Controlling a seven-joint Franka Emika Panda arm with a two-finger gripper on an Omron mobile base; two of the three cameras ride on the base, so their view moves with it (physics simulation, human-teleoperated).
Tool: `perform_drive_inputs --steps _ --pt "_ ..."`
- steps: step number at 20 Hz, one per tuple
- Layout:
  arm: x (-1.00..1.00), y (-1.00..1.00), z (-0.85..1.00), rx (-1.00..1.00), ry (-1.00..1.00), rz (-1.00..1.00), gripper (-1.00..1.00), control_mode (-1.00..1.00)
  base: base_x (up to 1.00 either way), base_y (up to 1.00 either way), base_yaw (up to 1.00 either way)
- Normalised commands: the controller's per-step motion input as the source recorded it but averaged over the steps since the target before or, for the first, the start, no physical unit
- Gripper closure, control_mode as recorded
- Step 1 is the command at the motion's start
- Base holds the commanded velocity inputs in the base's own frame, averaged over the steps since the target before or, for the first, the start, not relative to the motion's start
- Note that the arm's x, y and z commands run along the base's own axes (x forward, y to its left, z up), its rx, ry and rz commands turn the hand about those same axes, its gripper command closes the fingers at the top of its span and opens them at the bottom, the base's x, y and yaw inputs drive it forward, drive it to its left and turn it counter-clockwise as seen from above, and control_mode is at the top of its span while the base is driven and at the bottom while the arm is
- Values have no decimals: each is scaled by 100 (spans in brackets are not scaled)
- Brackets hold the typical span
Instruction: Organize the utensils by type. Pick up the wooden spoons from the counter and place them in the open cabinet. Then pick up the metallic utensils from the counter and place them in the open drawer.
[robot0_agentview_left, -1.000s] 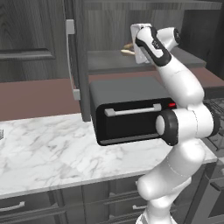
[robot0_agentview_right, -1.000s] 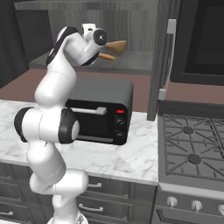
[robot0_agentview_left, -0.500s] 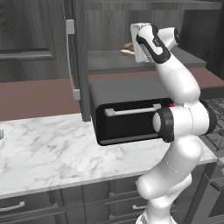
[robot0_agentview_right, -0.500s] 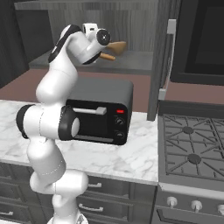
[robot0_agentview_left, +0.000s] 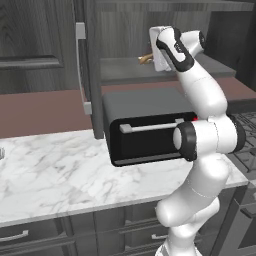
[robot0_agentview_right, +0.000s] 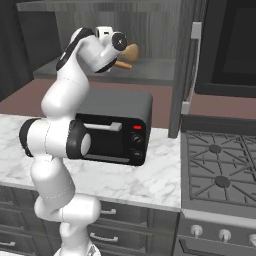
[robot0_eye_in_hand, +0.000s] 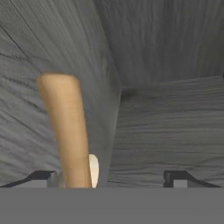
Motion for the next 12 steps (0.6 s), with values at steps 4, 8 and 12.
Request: perform_drive_inputs --steps 4,8,12 --pt "0 -42 -16 -1 0 0 -100 -100 0 0 0" --pt "-25 -71 -15 -3 0 0 -100 -100 0 0 0" --pt "-52 -55 -25 -2 -1 0 -100 -100 0 0 0"
